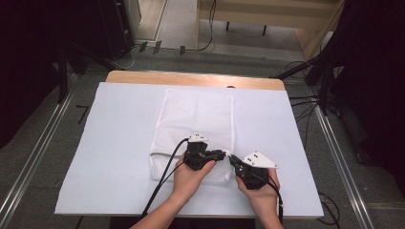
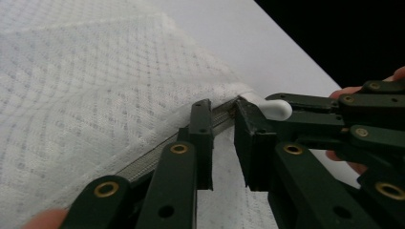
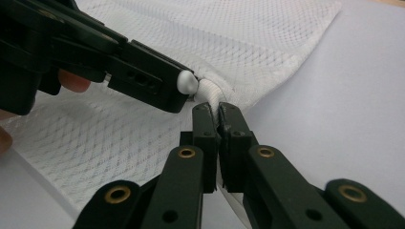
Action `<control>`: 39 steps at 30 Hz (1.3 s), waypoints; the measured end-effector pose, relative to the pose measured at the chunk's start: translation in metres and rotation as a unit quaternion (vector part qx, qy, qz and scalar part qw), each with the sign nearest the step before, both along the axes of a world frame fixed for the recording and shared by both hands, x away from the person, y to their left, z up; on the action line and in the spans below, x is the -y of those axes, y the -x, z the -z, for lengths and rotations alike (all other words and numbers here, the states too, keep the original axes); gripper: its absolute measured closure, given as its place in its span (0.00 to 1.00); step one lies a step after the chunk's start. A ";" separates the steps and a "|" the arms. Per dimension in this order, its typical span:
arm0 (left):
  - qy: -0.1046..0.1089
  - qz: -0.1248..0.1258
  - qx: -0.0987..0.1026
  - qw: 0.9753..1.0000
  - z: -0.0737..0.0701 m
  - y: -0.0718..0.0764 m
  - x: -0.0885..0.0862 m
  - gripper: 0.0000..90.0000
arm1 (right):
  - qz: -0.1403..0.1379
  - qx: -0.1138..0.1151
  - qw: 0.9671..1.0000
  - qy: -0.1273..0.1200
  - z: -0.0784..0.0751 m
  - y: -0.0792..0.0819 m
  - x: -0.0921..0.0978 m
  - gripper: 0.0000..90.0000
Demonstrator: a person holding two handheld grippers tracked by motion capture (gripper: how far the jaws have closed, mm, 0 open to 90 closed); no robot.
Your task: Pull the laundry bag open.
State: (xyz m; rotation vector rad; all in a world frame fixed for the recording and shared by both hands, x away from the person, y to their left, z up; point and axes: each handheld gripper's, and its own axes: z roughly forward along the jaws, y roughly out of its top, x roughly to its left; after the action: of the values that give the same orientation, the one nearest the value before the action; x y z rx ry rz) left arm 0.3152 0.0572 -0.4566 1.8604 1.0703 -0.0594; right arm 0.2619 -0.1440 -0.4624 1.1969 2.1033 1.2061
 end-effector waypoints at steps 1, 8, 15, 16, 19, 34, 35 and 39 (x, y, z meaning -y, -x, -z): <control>0.000 0.000 0.000 1.000 0.000 0.000 0.000 0.82 | 0.000 0.001 1.000 0.000 0.000 0.000 0.000 0.98; 0.054 0.010 -0.008 0.998 -0.006 0.004 -0.005 0.66 | 0.000 0.000 1.000 0.002 0.000 -0.001 0.000 0.98; 0.073 -0.026 -0.010 0.997 -0.009 0.003 -0.004 0.51 | -0.006 0.000 1.000 0.008 0.000 0.001 -0.003 0.98; 0.070 -0.032 -0.012 0.997 -0.010 0.002 -0.002 0.49 | -0.007 0.002 1.000 0.010 0.001 0.000 -0.005 0.98; 0.051 -0.030 -0.012 0.998 -0.011 0.003 0.003 0.47 | -0.009 0.002 1.000 0.010 0.001 0.000 -0.005 0.98; 0.052 -0.004 -0.011 0.999 -0.009 0.005 -0.003 0.82 | -0.001 0.006 1.000 0.000 -0.002 0.001 -0.001 0.98; 0.050 -0.002 -0.011 0.999 -0.008 0.005 -0.003 0.84 | -0.002 0.006 1.000 -0.001 -0.002 0.001 0.000 0.98; 0.048 0.000 -0.011 0.999 -0.005 0.005 -0.003 0.92 | -0.001 0.005 1.000 -0.003 -0.002 0.001 0.000 0.98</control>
State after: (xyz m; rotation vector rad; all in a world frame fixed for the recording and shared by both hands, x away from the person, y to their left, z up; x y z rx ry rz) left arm 0.3102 0.0604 -0.4515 1.7779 1.0641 -0.1295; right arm 0.2611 -0.1439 -0.4608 1.1895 2.0949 1.2176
